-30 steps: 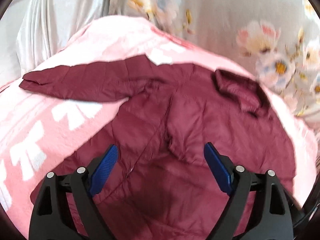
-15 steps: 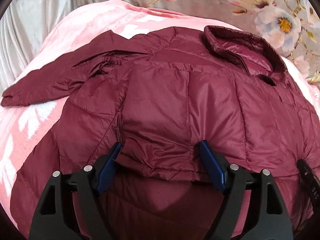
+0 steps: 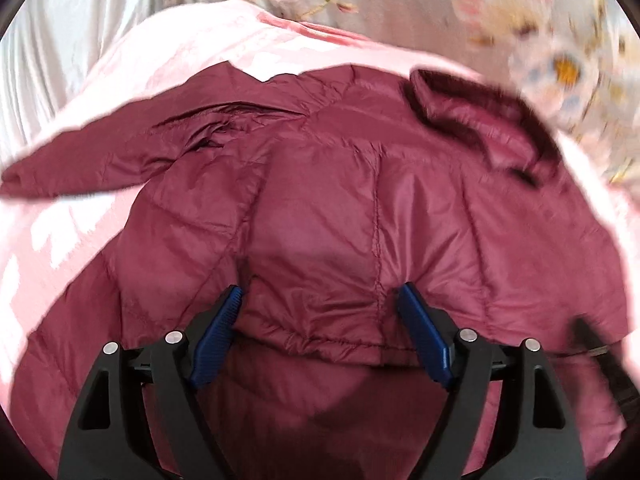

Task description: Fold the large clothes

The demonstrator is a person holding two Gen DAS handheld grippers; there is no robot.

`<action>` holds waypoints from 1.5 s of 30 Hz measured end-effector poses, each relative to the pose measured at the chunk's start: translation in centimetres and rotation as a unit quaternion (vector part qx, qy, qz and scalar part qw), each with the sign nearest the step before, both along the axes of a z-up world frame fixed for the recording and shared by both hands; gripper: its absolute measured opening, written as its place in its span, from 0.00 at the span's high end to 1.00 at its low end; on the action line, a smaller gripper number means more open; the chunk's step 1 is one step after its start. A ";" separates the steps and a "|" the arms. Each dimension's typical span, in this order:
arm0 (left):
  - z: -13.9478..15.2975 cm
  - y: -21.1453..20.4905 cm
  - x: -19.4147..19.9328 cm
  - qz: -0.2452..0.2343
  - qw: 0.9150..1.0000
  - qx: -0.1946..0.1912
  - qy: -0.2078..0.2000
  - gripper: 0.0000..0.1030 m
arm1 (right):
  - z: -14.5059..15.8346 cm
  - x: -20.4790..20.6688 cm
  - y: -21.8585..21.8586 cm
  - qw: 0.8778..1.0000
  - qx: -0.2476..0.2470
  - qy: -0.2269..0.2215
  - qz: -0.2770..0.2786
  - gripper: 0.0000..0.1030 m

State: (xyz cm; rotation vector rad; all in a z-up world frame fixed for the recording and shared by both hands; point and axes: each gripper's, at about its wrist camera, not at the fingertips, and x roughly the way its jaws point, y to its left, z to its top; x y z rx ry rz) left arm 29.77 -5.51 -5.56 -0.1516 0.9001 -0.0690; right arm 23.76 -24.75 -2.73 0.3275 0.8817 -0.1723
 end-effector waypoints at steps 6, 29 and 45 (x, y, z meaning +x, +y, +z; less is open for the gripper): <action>3.3 9.6 -1.8 0.035 0.996 -0.080 -0.017 0.22 | -1.9 1.6 4.6 0.994 -0.091 0.039 0.039 0.90; 3.2 38.4 6.0 0.274 0.949 -0.155 -0.002 0.96 | -0.3 -6.0 9.3 0.994 -0.105 -0.007 0.029 0.61; 18.7 7.4 0.7 -0.081 0.982 -0.109 -0.131 0.97 | 0.9 -11.1 7.5 0.996 -0.083 -0.040 0.011 0.51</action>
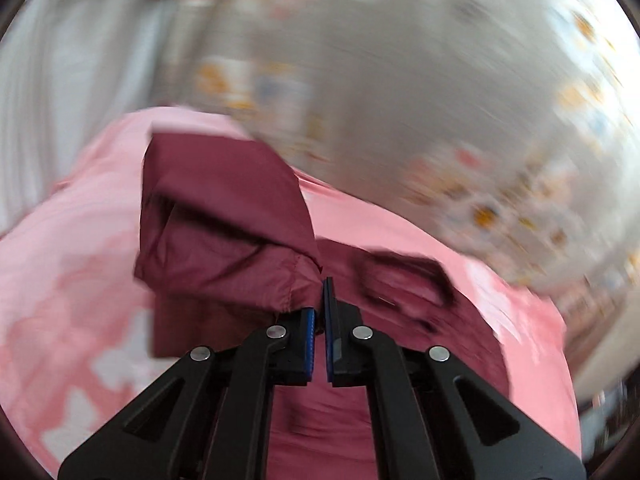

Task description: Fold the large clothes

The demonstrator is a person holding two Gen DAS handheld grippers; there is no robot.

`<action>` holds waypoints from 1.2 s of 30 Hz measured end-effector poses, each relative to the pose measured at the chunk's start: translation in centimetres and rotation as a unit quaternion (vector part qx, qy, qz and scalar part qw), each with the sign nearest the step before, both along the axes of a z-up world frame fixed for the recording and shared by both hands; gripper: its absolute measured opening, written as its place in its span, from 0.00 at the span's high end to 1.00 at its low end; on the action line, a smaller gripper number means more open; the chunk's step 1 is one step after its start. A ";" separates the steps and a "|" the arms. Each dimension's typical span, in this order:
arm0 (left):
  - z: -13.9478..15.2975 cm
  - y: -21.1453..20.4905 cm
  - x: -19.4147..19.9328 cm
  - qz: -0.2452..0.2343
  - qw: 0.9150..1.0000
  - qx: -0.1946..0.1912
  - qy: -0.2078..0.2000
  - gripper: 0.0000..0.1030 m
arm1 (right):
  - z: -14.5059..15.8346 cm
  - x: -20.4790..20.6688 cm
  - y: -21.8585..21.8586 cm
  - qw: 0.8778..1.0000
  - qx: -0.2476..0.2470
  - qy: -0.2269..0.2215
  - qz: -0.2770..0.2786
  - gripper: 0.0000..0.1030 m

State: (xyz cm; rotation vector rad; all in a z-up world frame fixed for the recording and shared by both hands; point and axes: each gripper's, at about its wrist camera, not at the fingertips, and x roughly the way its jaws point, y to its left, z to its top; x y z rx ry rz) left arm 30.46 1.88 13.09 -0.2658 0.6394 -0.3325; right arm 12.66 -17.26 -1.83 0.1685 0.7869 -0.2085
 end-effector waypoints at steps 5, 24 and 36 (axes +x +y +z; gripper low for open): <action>-5.3 -11.0 -1.0 -0.105 0.992 0.035 0.066 0.38 | 0.1 -1.9 -3.2 0.999 0.020 0.002 -0.030 0.50; -14.2 2.6 -3.3 0.073 0.983 -0.032 0.163 0.27 | 1.4 8.2 -8.0 0.987 0.153 -0.025 -0.030 0.39; -16.5 4.2 -3.6 0.074 0.985 0.026 0.153 0.27 | 5.2 10.1 -11.7 0.978 0.173 -0.096 -0.062 0.99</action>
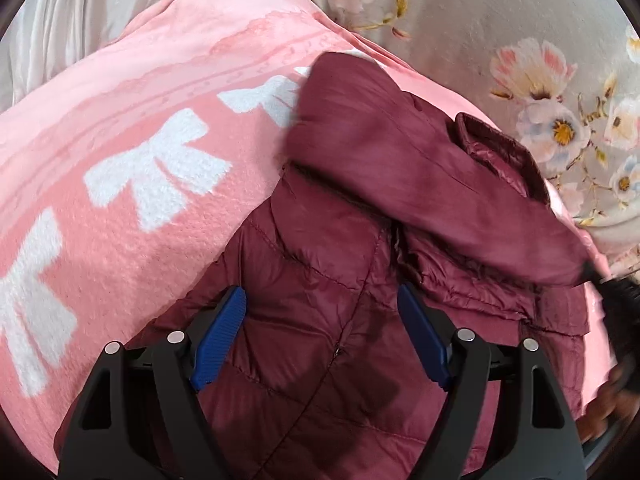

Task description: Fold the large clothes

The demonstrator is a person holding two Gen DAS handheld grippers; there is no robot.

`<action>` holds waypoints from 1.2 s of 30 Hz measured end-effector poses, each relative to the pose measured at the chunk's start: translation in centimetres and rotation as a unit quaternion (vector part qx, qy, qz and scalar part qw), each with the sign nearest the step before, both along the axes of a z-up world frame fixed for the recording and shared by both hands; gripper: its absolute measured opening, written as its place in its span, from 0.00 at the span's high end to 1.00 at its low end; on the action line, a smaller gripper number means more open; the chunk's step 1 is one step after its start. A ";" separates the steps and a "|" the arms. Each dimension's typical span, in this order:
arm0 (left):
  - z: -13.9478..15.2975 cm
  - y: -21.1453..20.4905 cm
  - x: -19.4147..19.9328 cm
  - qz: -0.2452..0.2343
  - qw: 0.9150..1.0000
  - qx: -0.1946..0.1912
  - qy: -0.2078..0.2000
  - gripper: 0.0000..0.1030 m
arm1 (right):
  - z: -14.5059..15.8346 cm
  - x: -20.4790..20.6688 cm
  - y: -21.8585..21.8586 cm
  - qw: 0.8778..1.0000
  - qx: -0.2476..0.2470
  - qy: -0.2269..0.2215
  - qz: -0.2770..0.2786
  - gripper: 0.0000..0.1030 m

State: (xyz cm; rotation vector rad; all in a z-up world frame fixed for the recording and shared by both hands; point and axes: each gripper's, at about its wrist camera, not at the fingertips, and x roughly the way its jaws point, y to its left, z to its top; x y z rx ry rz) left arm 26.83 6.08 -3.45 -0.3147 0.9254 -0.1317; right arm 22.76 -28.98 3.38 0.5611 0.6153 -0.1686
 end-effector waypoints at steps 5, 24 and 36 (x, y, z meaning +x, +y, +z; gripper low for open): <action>0.8 1.2 1.0 0.021 0.997 -0.071 0.021 0.28 | 2.2 -1.1 -4.4 0.998 -0.043 0.008 -0.040 0.99; -0.4 -2.5 13.5 0.081 0.995 -0.029 0.059 0.95 | -5.4 -1.4 -6.3 0.992 -0.049 0.110 -0.024 0.99; -1.1 -5.1 11.9 0.062 0.994 0.091 -0.004 1.00 | -8.1 -0.3 -4.0 0.979 -0.118 0.165 -0.004 0.99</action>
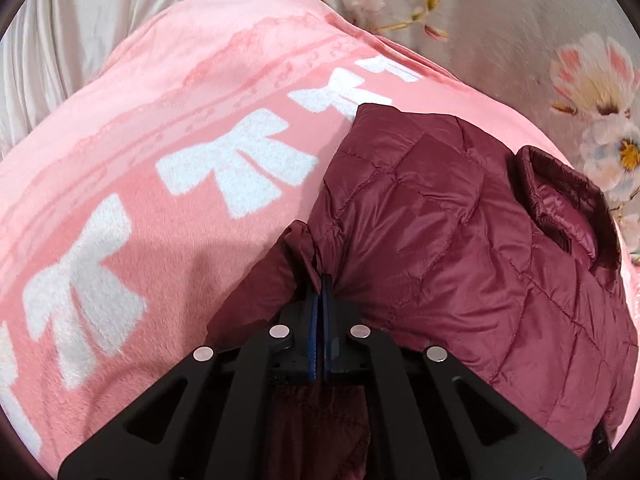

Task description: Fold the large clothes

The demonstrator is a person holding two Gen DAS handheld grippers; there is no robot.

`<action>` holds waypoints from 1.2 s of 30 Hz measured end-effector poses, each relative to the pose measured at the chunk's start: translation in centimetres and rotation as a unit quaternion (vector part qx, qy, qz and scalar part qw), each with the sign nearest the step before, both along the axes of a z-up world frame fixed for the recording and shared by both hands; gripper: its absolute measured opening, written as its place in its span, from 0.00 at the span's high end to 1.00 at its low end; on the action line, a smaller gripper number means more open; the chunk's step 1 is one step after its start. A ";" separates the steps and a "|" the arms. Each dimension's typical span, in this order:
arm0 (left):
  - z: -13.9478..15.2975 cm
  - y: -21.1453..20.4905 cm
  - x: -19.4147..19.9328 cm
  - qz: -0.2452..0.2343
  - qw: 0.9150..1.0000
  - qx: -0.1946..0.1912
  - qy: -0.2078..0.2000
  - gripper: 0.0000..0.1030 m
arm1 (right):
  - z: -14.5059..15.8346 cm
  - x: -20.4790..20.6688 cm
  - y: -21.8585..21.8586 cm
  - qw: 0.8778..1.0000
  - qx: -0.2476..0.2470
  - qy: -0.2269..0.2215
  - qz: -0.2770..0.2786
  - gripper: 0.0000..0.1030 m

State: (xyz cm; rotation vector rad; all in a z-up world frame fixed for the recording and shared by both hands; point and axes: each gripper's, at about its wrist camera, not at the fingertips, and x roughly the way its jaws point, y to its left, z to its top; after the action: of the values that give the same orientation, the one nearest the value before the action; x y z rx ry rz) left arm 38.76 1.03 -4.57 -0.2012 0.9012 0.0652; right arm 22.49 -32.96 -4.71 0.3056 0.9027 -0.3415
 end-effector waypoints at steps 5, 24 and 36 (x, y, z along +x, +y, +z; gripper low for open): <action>0.3 0.1 -0.5 -0.007 1.000 0.009 -0.005 0.96 | 0.6 -1.2 -0.9 0.999 0.024 -0.019 -0.016 0.97; 0.5 -9.7 -3.4 -0.130 0.990 0.053 -0.020 0.65 | 0.7 3.6 7.9 0.994 0.056 -0.026 0.087 0.84; -0.9 -10.3 -4.0 -0.133 0.988 0.079 -0.029 0.64 | -0.1 3.8 9.0 0.996 0.018 -0.013 0.087 0.86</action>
State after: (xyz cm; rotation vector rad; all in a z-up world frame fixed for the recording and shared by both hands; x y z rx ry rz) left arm 34.71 -9.25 -5.46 0.0659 0.8543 -0.1166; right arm 26.32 -24.01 -4.83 0.2618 0.9035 -0.1593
